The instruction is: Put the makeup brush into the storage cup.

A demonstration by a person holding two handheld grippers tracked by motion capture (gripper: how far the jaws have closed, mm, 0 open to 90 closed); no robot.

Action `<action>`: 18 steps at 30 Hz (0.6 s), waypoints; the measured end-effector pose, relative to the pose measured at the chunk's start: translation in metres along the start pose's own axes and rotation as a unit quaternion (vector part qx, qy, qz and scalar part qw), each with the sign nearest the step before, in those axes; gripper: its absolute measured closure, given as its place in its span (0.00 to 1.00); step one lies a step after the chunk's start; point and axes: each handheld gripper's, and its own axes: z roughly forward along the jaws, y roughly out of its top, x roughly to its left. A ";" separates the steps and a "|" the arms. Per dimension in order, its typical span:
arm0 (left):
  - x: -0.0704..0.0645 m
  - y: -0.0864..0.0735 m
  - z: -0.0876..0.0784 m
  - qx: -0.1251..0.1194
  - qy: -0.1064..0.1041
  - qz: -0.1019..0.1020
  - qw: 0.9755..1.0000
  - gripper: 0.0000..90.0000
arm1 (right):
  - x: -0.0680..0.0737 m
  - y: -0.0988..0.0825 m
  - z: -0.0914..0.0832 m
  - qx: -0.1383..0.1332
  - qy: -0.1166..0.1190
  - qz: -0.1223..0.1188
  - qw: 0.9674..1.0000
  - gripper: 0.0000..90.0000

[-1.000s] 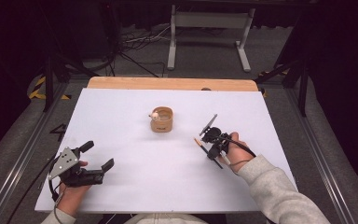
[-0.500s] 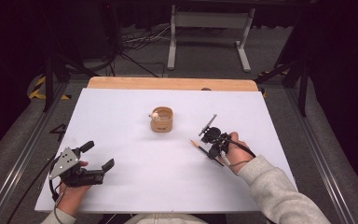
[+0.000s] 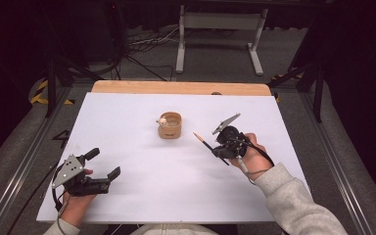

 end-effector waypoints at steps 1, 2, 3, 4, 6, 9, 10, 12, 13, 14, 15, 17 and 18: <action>0.000 0.000 0.000 0.000 -0.001 0.000 1.000 0.00 | 0.001 -0.001 -0.002 -0.015 0.002 -0.003 1.000 0.93; 0.000 0.000 0.000 0.000 -0.001 -0.001 1.000 0.00 | 0.001 -0.002 -0.004 -0.029 0.003 -0.004 1.000 0.93; 0.000 0.000 0.000 0.001 -0.001 -0.001 1.000 0.00 | 0.002 -0.003 -0.006 -0.046 0.008 -0.007 0.999 0.93; 0.000 0.000 0.000 0.001 -0.001 -0.001 1.000 0.00 | 0.003 -0.005 -0.008 -0.061 0.010 -0.011 0.998 0.93; 0.000 0.000 0.000 0.001 -0.001 -0.001 1.000 0.00 | 0.005 -0.008 -0.012 -0.090 0.010 -0.013 0.996 0.93; 0.000 0.000 0.000 0.001 -0.001 0.000 1.000 0.00 | 0.008 -0.012 -0.015 -0.125 0.014 -0.013 0.992 0.93; 0.000 0.000 0.000 0.002 -0.001 0.000 1.000 0.00 | 0.010 -0.013 -0.017 -0.140 0.013 -0.016 0.990 0.93; 0.000 0.000 0.000 0.002 -0.002 0.000 1.000 0.00 | 0.011 -0.015 -0.018 -0.154 0.013 -0.020 0.988 0.93; -0.001 0.000 0.000 0.003 -0.002 0.000 1.000 0.00 | 0.013 -0.018 -0.018 -0.174 0.018 -0.022 0.984 0.93; -0.001 0.000 0.001 0.001 -0.001 0.000 1.000 0.00 | 0.014 -0.020 -0.018 -0.186 0.020 -0.024 0.982 0.93; -0.001 0.000 0.000 0.002 -0.002 0.000 1.000 0.00 | 0.015 -0.022 -0.018 -0.197 0.021 -0.026 0.980 0.93; -0.001 0.000 0.000 0.002 -0.002 0.000 1.000 0.00 | 0.017 -0.027 -0.016 -0.220 0.025 -0.035 0.974 0.93; -0.001 0.000 0.000 0.002 -0.002 0.000 1.000 0.00 | 0.018 -0.029 -0.015 -0.230 0.024 -0.039 0.972 0.93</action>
